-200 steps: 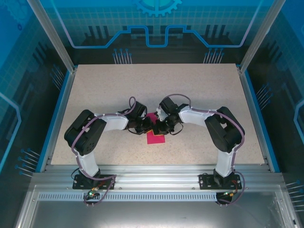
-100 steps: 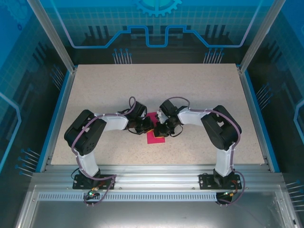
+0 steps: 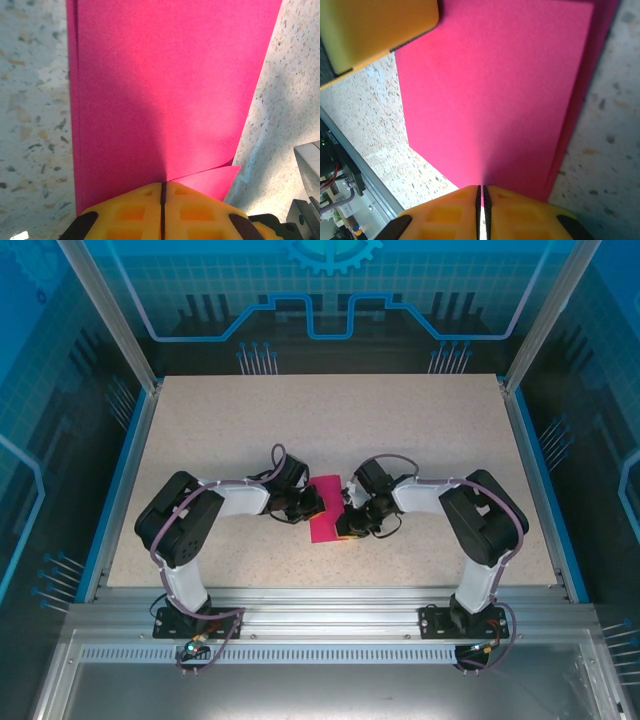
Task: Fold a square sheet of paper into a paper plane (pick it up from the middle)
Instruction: Fold the triangle a second time at the center of the table.
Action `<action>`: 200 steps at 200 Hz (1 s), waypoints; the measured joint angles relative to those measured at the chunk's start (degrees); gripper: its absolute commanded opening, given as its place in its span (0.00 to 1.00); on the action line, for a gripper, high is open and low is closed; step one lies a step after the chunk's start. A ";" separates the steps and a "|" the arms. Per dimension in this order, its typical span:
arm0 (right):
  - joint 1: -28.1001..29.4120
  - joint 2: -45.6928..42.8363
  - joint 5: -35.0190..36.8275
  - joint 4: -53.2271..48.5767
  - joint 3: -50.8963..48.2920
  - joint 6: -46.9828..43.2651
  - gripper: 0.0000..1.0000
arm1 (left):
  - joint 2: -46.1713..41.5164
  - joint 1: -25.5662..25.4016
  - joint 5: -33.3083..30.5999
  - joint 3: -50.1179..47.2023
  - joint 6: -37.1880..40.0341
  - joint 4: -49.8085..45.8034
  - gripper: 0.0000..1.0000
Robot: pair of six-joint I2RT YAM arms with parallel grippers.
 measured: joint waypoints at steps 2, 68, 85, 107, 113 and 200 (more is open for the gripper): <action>-0.04 -0.09 -0.02 0.09 -0.13 0.00 0.14 | 0.00 0.00 0.00 0.00 0.00 0.00 0.09; -1.90 -3.26 -1.55 0.90 -4.81 -0.66 0.14 | 0.00 0.00 0.00 0.00 0.02 0.09 0.09; -3.06 -4.11 -2.38 0.59 -5.86 -0.66 0.14 | 0.00 0.00 0.00 0.00 0.17 0.11 0.09; -3.78 -5.49 -2.25 -1.25 -6.32 -0.61 0.15 | -0.02 0.00 0.00 0.00 0.20 0.11 0.09; -3.85 -5.90 -2.12 -1.90 -6.34 -0.57 0.15 | -0.02 0.00 0.00 0.00 0.20 0.11 0.09; -1.64 0.98 -0.98 -4.02 8.98 0.46 0.16 | -0.07 -0.02 0.00 0.00 0.20 0.09 0.10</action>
